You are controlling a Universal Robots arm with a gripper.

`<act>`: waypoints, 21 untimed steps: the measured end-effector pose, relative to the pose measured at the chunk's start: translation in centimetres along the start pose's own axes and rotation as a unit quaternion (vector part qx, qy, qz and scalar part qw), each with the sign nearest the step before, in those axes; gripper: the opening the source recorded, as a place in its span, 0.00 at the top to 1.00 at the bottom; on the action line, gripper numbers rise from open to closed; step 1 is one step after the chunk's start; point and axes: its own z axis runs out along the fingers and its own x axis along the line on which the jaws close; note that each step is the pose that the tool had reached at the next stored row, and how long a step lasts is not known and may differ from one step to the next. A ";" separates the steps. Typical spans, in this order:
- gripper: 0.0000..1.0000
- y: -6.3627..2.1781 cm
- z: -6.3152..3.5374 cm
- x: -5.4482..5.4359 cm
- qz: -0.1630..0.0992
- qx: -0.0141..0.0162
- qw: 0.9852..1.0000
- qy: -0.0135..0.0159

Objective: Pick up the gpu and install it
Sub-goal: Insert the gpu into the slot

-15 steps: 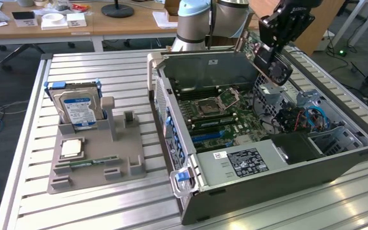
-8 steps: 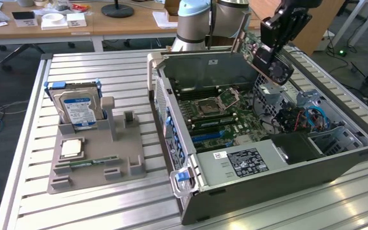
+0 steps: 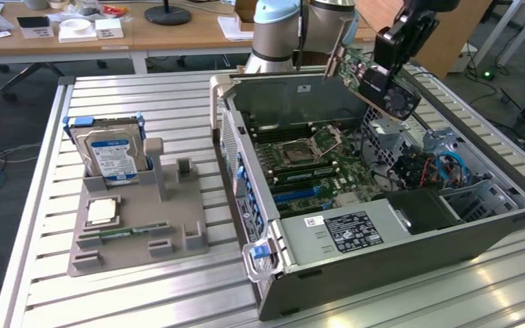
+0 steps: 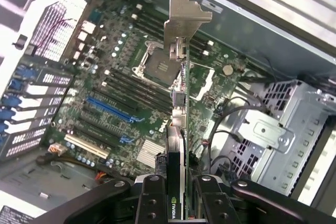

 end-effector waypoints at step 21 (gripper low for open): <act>0.74 -0.01 0.13 0.0 -0.162 -0.004 0.987 0.009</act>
